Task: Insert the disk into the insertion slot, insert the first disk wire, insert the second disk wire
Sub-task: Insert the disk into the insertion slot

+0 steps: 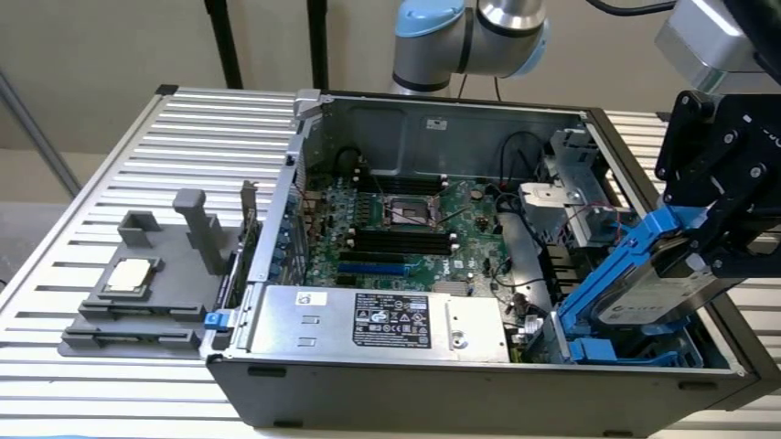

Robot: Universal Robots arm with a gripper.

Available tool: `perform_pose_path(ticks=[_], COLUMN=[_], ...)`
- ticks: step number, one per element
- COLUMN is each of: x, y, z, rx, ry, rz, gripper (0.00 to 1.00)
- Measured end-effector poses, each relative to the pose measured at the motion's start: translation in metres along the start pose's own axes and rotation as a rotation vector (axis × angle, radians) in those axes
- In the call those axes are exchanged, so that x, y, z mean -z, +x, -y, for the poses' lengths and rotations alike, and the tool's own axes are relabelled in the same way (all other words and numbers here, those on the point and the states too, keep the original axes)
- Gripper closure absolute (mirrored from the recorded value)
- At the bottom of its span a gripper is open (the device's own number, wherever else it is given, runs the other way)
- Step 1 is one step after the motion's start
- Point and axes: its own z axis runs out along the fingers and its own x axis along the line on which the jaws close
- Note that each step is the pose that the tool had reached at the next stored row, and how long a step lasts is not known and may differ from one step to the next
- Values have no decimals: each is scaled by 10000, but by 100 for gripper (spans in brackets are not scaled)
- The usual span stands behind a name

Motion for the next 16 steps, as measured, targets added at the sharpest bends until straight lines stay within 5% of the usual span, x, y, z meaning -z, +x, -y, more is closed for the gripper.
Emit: perform_pose_path(ticks=[8, 16], x=[1, 2], y=[-1, -4], z=[-25, -42], rx=[-3, 7], ry=[22, 43], rz=[-60, -227], gripper=[66, 66])
